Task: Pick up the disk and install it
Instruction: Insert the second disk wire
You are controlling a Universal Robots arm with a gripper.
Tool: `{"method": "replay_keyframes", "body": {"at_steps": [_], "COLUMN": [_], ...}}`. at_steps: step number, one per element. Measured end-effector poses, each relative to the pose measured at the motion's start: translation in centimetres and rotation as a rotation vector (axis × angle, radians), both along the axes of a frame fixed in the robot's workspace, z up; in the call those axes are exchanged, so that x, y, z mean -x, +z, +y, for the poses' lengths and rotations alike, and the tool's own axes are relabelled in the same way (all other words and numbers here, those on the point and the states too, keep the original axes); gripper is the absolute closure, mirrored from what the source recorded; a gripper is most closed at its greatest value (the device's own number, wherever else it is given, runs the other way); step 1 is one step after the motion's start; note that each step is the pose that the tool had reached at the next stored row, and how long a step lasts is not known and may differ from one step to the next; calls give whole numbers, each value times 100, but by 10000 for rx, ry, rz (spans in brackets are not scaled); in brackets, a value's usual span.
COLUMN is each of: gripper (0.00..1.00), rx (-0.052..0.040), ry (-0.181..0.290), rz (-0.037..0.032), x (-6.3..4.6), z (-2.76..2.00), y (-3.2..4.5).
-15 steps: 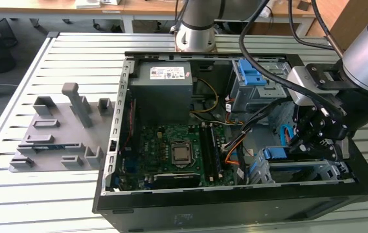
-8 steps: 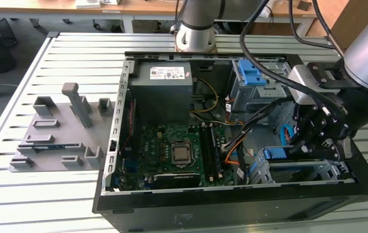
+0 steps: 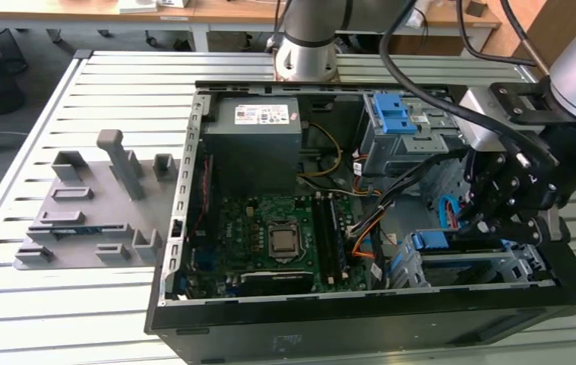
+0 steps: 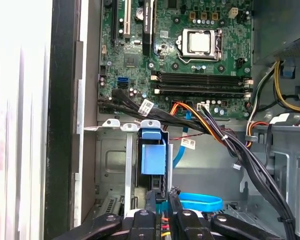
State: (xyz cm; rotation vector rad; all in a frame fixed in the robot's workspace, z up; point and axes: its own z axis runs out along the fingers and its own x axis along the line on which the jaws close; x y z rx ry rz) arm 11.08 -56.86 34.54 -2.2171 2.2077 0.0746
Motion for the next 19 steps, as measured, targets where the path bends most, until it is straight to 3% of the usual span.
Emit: {"method": "replay_keyframes", "body": {"at_steps": [3,6,19], "gripper": [77,89,89], "rx": [-2,-1,0], "ry": [0,0,0], "rz": [2,2,2], "x": [0,0,0], "z": [0,0,0], "y": [16,17,20]}}
